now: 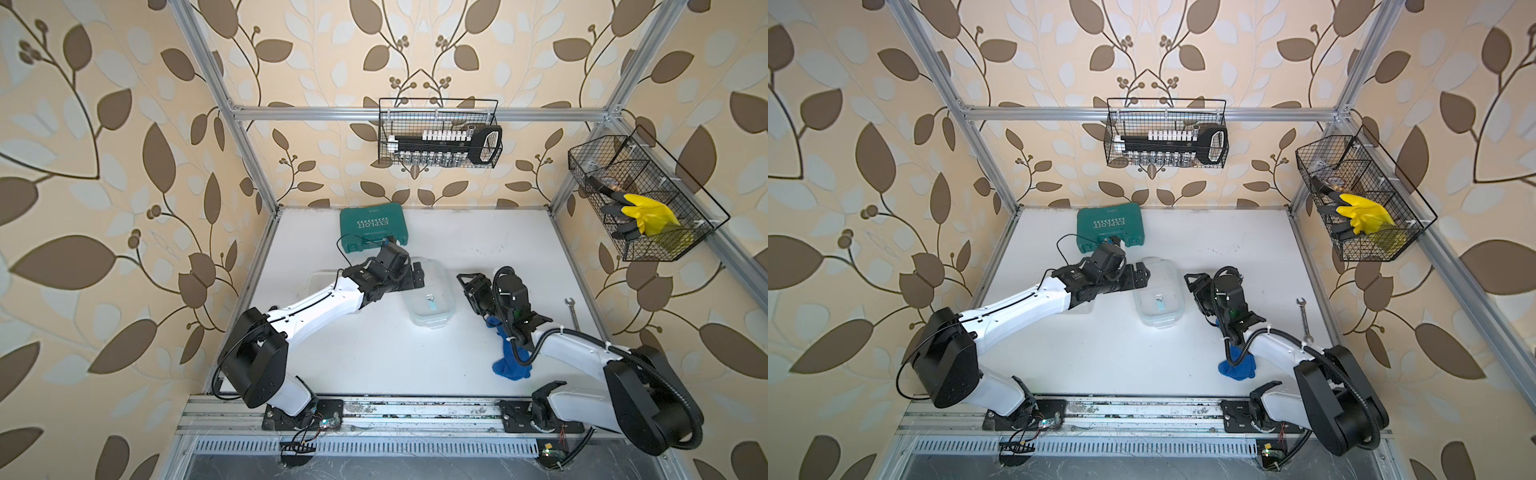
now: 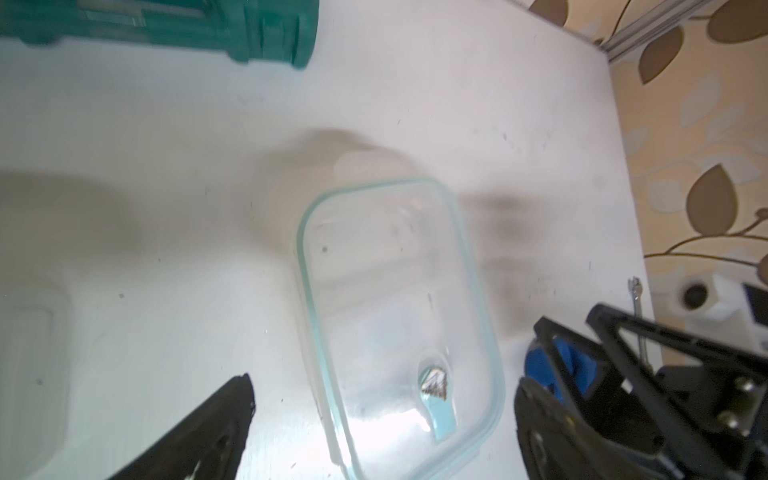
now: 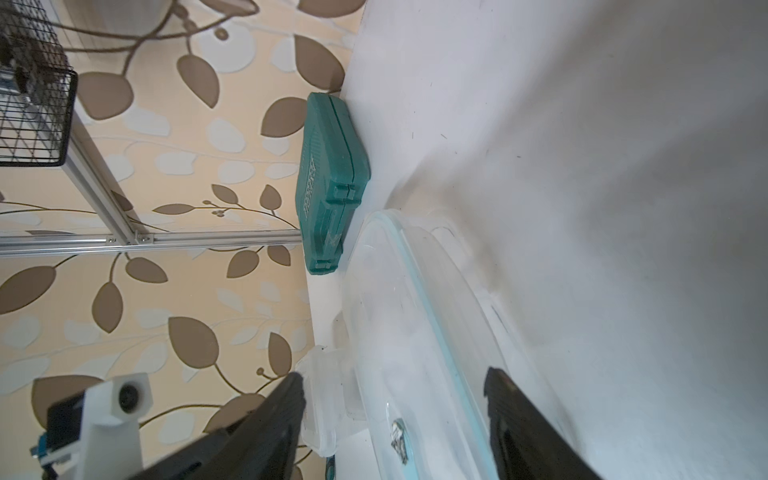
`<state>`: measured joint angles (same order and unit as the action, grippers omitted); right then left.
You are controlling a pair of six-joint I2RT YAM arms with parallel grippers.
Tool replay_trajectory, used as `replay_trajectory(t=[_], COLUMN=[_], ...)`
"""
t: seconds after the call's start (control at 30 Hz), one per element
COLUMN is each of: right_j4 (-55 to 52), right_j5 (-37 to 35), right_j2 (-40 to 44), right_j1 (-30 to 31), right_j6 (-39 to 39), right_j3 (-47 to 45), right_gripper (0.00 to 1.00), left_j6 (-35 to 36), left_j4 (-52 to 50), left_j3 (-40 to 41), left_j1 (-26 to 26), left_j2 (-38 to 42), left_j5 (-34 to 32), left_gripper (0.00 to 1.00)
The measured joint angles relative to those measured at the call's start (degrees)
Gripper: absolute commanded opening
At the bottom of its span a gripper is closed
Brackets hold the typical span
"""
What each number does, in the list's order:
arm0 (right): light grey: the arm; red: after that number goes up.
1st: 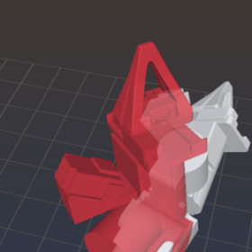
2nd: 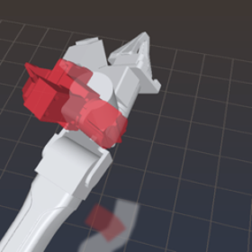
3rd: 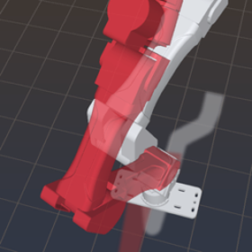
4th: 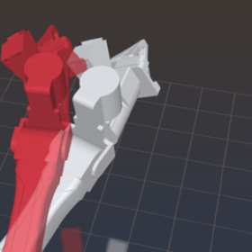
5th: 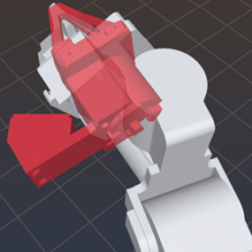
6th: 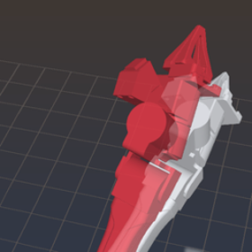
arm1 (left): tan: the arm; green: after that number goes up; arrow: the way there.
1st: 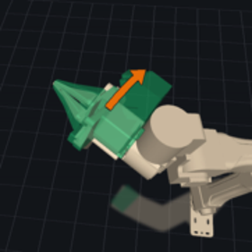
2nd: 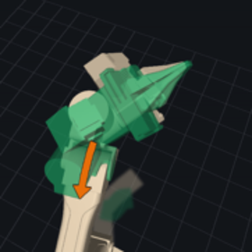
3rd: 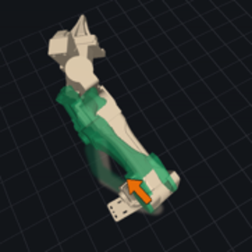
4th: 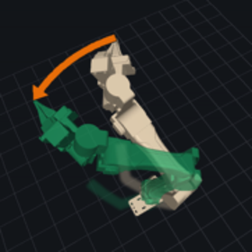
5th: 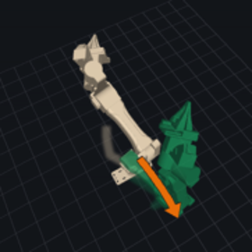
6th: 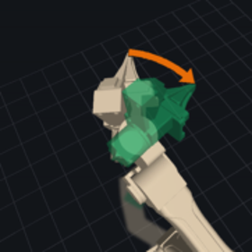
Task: Wipe the insides of the lunch boxes
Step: Adjust the lunch box at the center of the board, then open the fastener of the lunch box.
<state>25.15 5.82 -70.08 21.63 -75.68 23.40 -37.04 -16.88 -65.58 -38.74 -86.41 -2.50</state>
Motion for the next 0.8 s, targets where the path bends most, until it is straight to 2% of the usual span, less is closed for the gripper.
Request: replay_trajectory(t=[0.2, 0.33, 0.47, 0.63, 0.8], right_j4=[3.2, 7.8, 13.4, 20.5, 28.2], right_j5=[-0.5, -0.5, -0.3, -0.3, -0.3], right_j2=[1.9, -1.1, -4.7, -9.0, -15.7], right_j1=[0.0, 0.0, 0.1, 1.6, 3.2], right_j6=[-3.8, -6.4, -8.8, -11.1, -14.1], right_j3=[-6.8, -10.6, -11.6, -11.6, -11.8], right_gripper=[0.72, 0.7, 0.65, 0.58, 0.56], left_j6=[4.5, 5.6, 5.8, 5.7, 5.7], left_j4=[1.4, 2.2, 3.5, 7.0, 9.7], left_j3=[-5.8, -5.4, -4.6, -4.6, -4.6], left_j1=[0.1, -0.2, -0.6, -1.1, -1.5], left_j2=[-6.9, -12.7, -14.2, -15.4, -16.4], left_j5=[4.4, 7.3, 8.5, 10.3, 11.1], left_gripper=[0.99, 0.99, 0.99, 0.9, 0.86])
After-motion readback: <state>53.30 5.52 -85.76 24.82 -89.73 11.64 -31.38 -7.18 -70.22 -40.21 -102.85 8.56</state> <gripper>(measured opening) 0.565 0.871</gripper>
